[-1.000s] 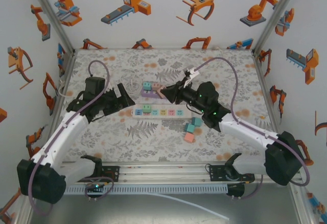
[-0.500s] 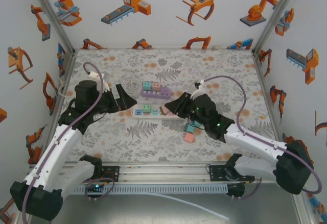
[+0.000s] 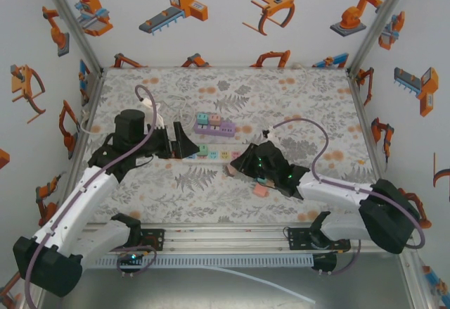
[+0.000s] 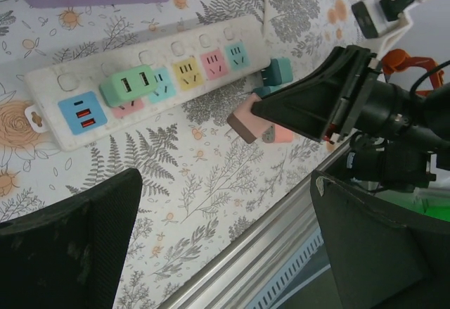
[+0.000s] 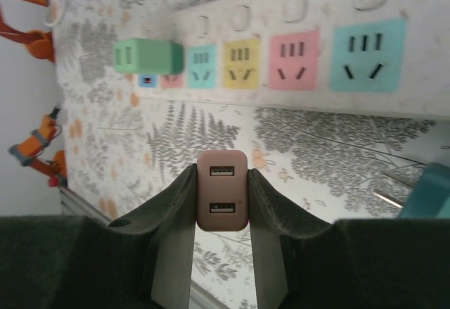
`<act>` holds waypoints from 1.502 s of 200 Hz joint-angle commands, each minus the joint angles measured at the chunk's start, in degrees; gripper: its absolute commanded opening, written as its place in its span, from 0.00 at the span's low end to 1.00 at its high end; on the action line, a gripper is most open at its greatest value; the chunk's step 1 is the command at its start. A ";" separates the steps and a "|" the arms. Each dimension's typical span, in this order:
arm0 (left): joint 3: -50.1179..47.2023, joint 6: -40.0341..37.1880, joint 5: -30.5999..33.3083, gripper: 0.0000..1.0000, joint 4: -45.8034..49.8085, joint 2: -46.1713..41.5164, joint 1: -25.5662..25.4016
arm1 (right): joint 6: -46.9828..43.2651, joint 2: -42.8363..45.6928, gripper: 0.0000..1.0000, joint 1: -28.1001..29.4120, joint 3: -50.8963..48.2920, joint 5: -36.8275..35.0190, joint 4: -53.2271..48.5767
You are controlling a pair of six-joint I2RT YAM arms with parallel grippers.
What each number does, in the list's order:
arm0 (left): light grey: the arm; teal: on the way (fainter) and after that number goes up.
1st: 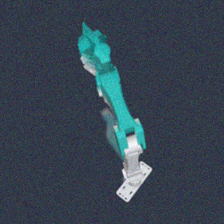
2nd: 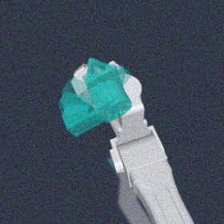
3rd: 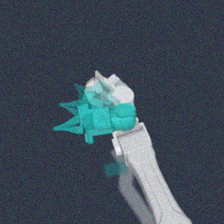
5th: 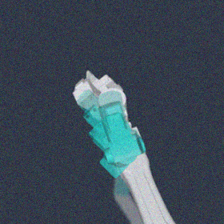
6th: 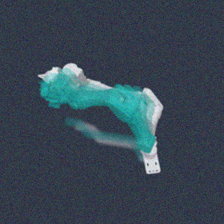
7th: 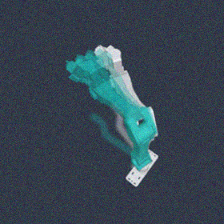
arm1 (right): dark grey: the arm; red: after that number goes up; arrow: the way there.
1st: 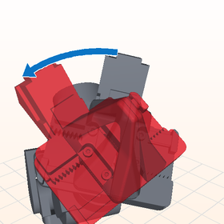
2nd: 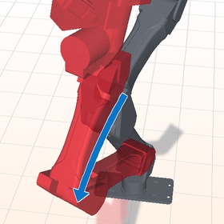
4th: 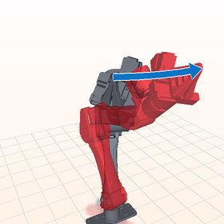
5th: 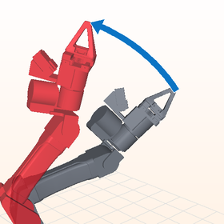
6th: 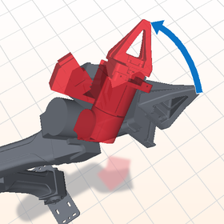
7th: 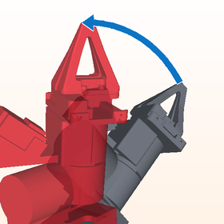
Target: Pull the plug off the socket
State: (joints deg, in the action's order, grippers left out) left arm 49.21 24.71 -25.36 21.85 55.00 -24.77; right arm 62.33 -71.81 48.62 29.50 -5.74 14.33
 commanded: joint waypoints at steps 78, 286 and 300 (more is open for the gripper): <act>2.29 -2.63 1.35 0.97 0.57 1.12 -0.71 | -5.48 -8.24 0.02 0.84 -3.60 -7.24 7.32; 1.68 -1.64 8.18 0.97 2.90 0.51 -0.89 | -7.00 -1.34 0.47 0.95 -1.95 -13.54 -1.35; 1.44 -1.47 9.12 0.97 3.28 0.28 -0.87 | -8.37 -0.25 0.48 0.94 -1.44 -14.31 -2.70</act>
State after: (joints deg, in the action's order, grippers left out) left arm 49.54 23.49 -18.44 23.35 56.51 -25.47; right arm 56.53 -74.48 49.28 27.05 -16.38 13.82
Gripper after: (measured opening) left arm 0.973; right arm 0.468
